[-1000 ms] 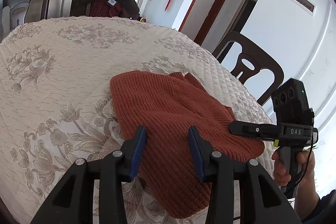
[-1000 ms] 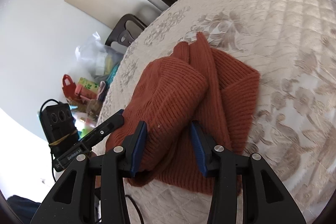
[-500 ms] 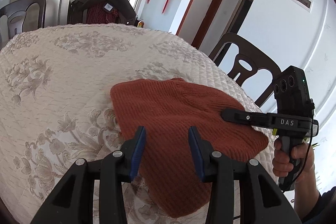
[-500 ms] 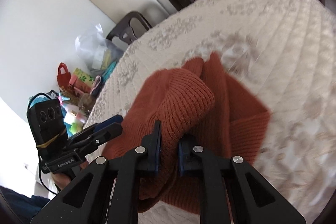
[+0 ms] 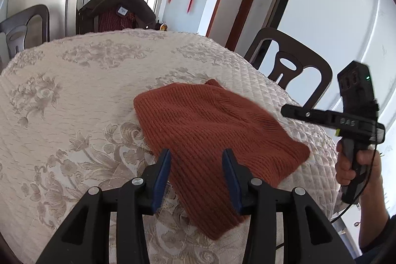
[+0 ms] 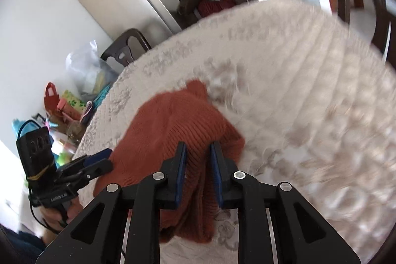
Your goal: Fold small clothes
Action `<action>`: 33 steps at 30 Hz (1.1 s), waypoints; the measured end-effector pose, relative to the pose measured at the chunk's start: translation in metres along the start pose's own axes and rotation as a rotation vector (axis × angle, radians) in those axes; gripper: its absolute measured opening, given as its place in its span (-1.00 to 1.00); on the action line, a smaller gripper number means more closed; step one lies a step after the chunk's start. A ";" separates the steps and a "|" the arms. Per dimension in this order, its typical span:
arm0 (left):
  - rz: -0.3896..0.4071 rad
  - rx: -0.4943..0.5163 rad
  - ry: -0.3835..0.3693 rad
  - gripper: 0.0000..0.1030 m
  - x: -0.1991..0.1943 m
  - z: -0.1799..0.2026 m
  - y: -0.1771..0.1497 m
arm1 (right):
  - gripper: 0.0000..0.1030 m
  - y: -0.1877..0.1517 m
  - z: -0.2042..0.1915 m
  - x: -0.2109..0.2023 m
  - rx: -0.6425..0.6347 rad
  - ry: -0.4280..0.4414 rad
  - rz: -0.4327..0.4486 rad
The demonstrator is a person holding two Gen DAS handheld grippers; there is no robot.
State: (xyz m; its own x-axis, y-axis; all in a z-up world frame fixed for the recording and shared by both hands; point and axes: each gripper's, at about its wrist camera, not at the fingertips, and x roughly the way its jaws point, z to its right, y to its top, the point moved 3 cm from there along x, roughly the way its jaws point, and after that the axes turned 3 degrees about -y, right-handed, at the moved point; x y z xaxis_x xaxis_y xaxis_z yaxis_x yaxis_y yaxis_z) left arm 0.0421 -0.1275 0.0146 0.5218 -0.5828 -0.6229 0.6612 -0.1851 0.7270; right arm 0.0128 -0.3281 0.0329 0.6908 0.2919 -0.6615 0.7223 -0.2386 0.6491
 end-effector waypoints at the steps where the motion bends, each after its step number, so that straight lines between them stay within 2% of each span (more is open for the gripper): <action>1: -0.003 0.008 -0.011 -0.12 -0.001 0.003 -0.002 | -0.60 -0.001 -0.010 -0.008 -0.045 0.023 0.013; 3: -0.023 0.030 -0.024 -0.12 -0.001 0.011 -0.009 | -0.60 -0.009 -0.024 -0.013 -0.131 0.037 0.003; 4: -0.025 0.049 -0.007 -0.12 0.000 0.014 -0.012 | -0.60 -0.014 -0.029 -0.011 -0.169 0.030 -0.017; 7: -0.036 0.094 0.045 -0.09 0.006 0.017 -0.020 | -0.61 -0.039 -0.028 0.011 -0.255 -0.036 -0.126; 8: -0.037 0.090 0.048 -0.08 0.006 0.017 -0.021 | -0.61 -0.045 -0.024 0.016 -0.269 -0.069 -0.137; 13: -0.048 0.075 0.066 -0.08 0.005 0.016 -0.007 | -0.61 -0.033 -0.024 0.012 -0.270 -0.081 -0.087; 16: -0.010 0.094 0.123 -0.08 0.009 0.015 0.010 | -0.60 -0.015 -0.025 0.009 -0.256 -0.107 -0.022; 19: -0.023 0.072 0.162 -0.08 0.026 0.005 0.017 | -0.60 0.000 -0.022 0.016 -0.207 -0.101 0.012; 21: -0.054 0.056 0.166 -0.07 0.039 -0.002 0.015 | -0.60 0.003 -0.017 0.026 -0.172 -0.107 0.003; 25: -0.048 0.039 0.157 -0.02 0.041 -0.003 0.010 | -0.56 -0.003 -0.001 0.052 -0.144 -0.131 -0.075; 29: -0.044 0.028 0.152 0.02 0.040 -0.004 0.009 | -0.55 -0.004 0.006 0.049 -0.098 -0.082 -0.061; 33: -0.045 0.030 0.157 0.02 0.040 -0.004 0.009 | -0.55 -0.005 0.002 0.047 -0.124 -0.108 -0.060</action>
State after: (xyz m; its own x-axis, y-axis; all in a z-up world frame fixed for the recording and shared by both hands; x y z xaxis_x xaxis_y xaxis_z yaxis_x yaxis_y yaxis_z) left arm 0.0710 -0.1493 -0.0045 0.5718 -0.4427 -0.6907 0.6705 -0.2330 0.7044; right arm 0.0416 -0.3147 -0.0024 0.6510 0.1997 -0.7323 0.7573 -0.1061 0.6444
